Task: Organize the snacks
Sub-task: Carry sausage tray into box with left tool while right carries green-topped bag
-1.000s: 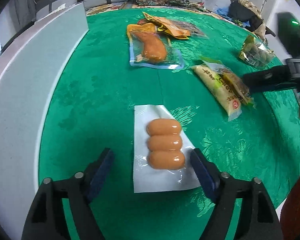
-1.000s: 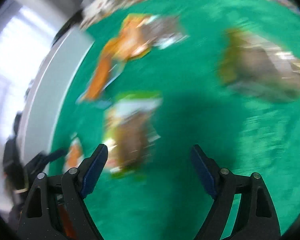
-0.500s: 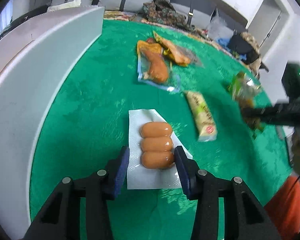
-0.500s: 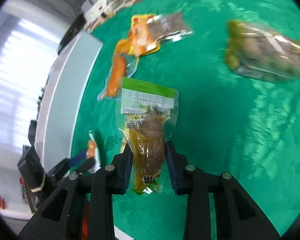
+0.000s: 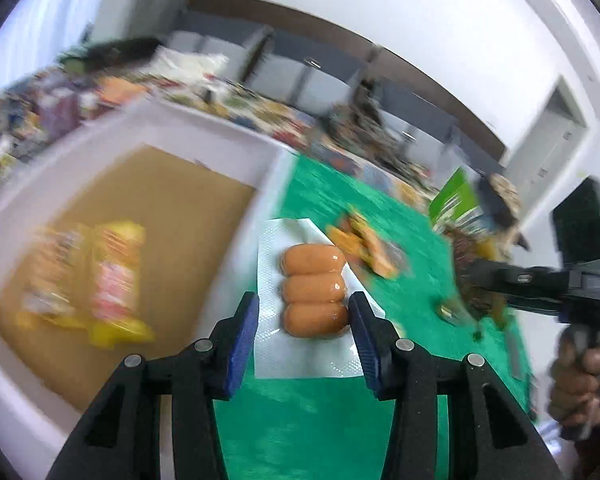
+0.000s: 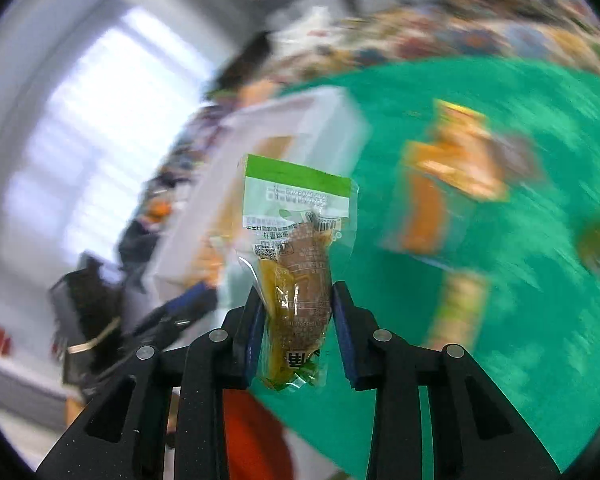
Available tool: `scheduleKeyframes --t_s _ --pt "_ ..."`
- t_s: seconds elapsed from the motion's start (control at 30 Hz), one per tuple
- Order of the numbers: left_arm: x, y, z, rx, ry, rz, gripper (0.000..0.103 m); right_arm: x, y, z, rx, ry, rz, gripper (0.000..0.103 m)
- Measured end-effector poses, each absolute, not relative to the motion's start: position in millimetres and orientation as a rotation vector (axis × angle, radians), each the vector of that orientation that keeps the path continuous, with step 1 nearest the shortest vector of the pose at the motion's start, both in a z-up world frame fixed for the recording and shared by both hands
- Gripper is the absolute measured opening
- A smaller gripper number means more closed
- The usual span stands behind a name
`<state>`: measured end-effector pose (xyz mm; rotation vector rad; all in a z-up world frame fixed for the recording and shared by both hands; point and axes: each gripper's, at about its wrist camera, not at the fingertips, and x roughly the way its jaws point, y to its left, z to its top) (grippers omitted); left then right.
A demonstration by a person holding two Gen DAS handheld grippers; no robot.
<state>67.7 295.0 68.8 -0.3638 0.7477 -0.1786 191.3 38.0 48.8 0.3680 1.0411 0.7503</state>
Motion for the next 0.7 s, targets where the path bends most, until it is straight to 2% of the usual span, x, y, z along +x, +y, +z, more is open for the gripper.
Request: scheduleKeyframes --t_s 0.1,0.17,0.2,0.23,0.3,0.47,0.57,0.7 --pt "66 349 74 -0.324 0.751 -0.037 0.046 195 114 73 0.316 1.016 0.873 0.036" --pt "65 372 70 -0.295 0.773 0.055 0.047 194 152 77 0.279 1.001 0.914 0.048" --pt "65 384 66 -0.278 0.788 0.118 0.054 194 176 76 0.261 0.997 0.927 0.057" --pt "62 397 59 -0.275 0.809 0.165 0.071 193 190 75 0.253 0.999 0.929 0.063" --pt "56 415 49 -0.289 0.824 0.225 0.088 190 211 71 0.259 1.027 0.946 0.066" --pt "40 419 33 -0.344 0.817 0.243 0.088 185 192 73 0.307 1.006 0.922 0.066" --pt "40 387 36 -0.368 0.809 0.17 0.088 185 157 67 0.265 0.964 0.822 0.066" --pt "44 322 49 -0.352 0.793 -0.012 0.089 172 71 21 0.171 0.934 0.581 0.066"
